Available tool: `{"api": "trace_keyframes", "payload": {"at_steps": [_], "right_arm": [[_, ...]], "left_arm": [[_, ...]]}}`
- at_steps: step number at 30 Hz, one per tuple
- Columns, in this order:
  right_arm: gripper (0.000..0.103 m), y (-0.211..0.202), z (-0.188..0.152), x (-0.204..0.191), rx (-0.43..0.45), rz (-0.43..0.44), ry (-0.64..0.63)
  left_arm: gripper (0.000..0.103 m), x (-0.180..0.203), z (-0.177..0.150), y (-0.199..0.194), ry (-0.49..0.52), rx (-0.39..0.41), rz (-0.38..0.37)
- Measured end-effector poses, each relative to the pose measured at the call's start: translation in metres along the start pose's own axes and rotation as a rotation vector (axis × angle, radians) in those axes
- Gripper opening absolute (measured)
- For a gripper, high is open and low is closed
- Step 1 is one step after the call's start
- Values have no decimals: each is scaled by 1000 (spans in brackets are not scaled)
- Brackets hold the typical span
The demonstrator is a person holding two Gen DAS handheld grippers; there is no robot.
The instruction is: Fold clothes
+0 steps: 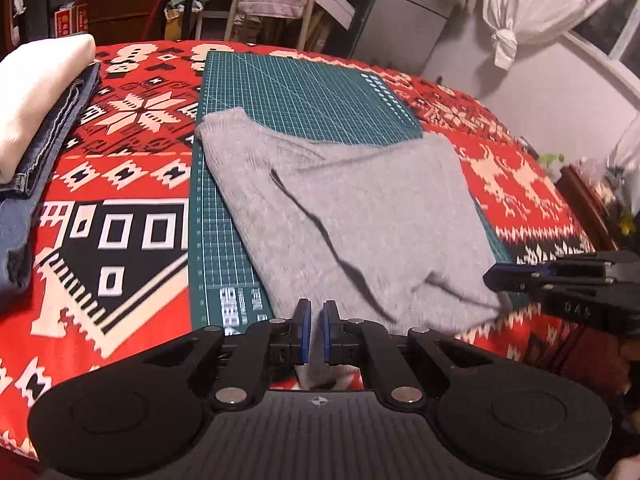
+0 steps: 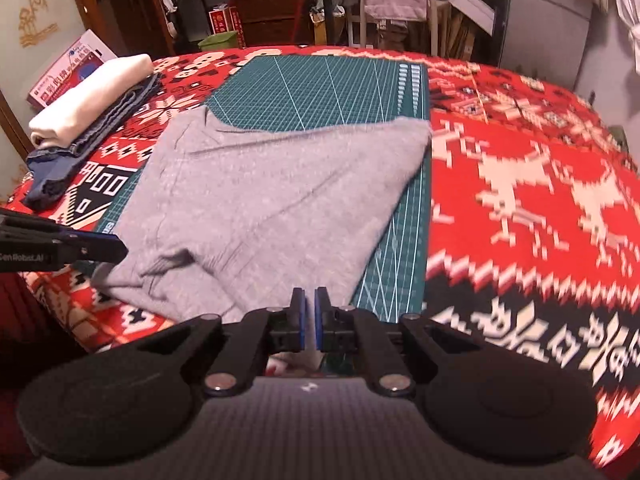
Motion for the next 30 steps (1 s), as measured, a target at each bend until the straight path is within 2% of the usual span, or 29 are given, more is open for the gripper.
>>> {"api": "trace_keyframes", "payload": {"at_steps": [10, 12, 13, 16, 21, 26, 30], "right_arm": [[4, -19, -20, -3, -40, 32, 18], [6, -22, -17, -1, -25, 34, 29], [11, -23, -16, 0, -18, 34, 32], [11, -22, -8, 1, -1, 27, 26], [11, -19, 0, 4, 16, 19, 25], [11, -20, -2, 7, 13, 19, 36], [11, -17, -3, 9, 5, 19, 41]], "left_arm": [[5, 2, -13, -15, -17, -27, -4], [5, -1, -6, -18, -32, 7, -6], [5, -3, -1, -17, -41, 20, 0], [5, -11, 14, -8, -60, 50, 16], [5, -16, 20, 9, -61, 7, 31], [6, -14, 4, -1, -65, -28, 41], [7, -16, -11, -10, -103, -53, 17]]}}
Point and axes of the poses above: each gripper's, at about its wrist camera, not at the fingertips, and y roughly the way its jaws point, x to its right, z to its top, the point moved 3 cm from there along y, roughly the way its jaws point, and after that the axes turned 1 degree about -x, right-handed, at the moved point
